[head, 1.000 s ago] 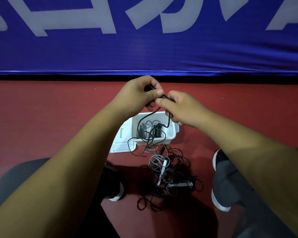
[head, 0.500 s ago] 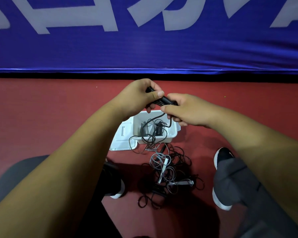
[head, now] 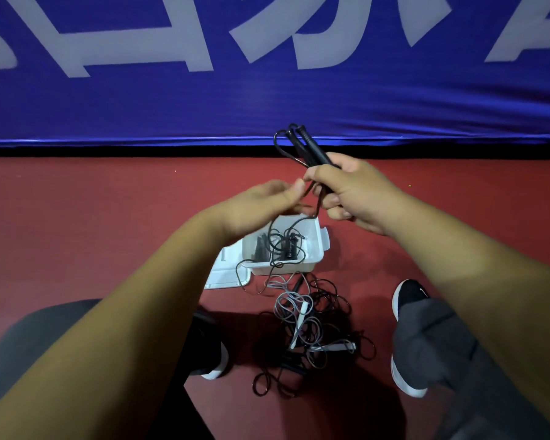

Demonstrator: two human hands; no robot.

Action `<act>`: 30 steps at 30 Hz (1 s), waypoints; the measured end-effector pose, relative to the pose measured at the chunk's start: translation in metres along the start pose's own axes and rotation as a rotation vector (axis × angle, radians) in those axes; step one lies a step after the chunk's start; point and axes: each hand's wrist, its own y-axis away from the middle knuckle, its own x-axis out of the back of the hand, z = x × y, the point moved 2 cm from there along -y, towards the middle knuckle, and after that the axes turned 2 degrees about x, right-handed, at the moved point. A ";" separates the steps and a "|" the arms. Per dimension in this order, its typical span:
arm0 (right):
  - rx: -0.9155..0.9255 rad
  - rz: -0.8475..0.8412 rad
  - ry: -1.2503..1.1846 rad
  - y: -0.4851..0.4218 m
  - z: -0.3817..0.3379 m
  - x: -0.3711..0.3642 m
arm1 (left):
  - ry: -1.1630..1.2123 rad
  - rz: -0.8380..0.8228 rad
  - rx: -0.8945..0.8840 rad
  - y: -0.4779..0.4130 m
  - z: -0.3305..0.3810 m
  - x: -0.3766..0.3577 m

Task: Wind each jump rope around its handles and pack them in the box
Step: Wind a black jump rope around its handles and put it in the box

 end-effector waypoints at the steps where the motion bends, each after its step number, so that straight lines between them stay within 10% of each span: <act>1: 0.003 0.023 -0.012 -0.001 -0.001 0.002 | -0.039 -0.025 -0.010 0.002 0.000 -0.006; 17: -0.123 0.303 -0.157 -0.002 0.010 0.007 | -0.301 -0.073 -0.065 0.013 0.030 -0.003; 30: 0.098 0.068 0.405 0.010 0.016 -0.016 | 0.122 0.441 -0.028 0.014 0.026 0.022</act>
